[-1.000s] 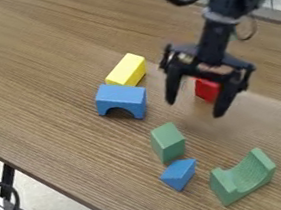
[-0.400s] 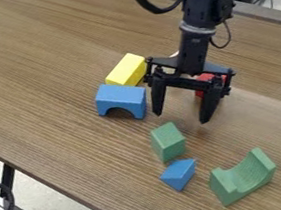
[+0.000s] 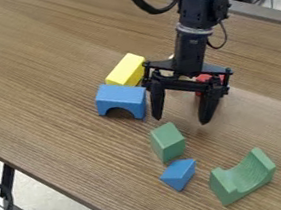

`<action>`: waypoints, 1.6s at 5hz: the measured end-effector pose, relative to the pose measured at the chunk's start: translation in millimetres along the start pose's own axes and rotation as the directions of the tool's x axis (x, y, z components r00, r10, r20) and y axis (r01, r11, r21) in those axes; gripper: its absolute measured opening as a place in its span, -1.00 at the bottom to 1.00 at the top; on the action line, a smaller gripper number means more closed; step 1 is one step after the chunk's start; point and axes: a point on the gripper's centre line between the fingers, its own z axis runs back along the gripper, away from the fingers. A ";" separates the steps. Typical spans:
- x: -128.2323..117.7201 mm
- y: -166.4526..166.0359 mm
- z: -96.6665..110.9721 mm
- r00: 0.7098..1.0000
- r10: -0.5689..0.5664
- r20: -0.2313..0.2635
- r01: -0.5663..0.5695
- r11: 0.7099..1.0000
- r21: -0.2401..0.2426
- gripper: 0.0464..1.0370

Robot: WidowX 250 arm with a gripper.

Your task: Move the green cube on top of blue arch

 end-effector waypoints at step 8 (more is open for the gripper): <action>-20.3 10.2 -11.4 0.876 0.468 -0.113 -0.471 0.882 0.005 0.06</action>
